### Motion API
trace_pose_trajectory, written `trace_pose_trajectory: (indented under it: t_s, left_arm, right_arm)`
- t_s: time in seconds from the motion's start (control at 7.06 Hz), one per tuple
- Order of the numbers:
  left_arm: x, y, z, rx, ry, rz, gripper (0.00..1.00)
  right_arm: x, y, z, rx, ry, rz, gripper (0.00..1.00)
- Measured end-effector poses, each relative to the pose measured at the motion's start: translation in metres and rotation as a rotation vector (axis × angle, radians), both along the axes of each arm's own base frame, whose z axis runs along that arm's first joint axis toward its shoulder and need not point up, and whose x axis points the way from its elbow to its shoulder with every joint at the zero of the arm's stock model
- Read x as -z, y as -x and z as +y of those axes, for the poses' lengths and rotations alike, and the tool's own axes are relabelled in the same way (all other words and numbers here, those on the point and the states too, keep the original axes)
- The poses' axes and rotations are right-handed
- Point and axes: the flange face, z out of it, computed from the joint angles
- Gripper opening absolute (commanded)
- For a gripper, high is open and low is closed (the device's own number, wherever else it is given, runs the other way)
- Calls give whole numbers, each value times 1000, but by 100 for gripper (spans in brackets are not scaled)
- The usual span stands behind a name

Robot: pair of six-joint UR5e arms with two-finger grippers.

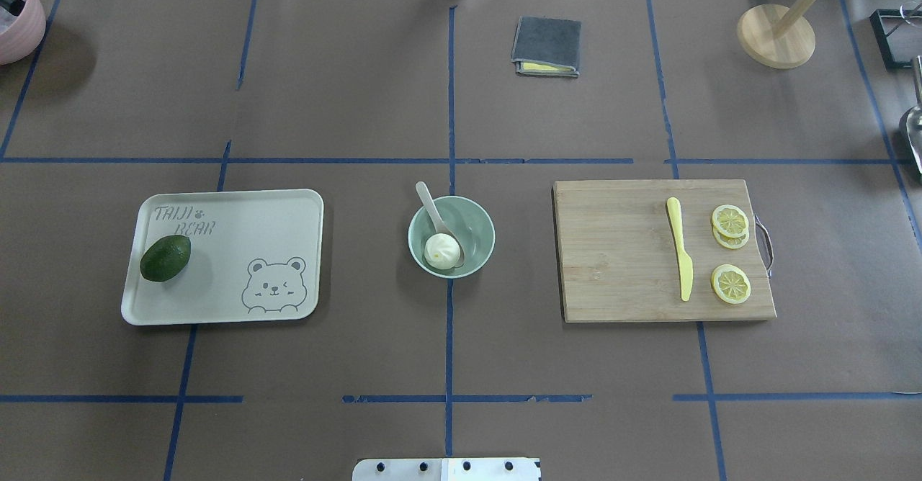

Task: Put spoon and bun in bowl

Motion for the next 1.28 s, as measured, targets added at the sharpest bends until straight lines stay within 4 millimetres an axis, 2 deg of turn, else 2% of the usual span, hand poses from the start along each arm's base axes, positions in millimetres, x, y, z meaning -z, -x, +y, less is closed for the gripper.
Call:
trace_pose_trajectory:
  t_s: [0.28, 0.57, 1.28]
  left_arm:
    - [-1, 0, 0, 1, 4, 1, 100]
    - [-2, 0, 1, 2, 7, 1, 100]
    - [-8, 0, 7, 2, 19, 1, 100]
  right_arm:
    - [-14, 3, -4, -1, -38, -46, 100]
    - [-21, 7, 1, 1, -27, -109, 100]
    - [-17, 7, 0, -8, -23, -116, 100]
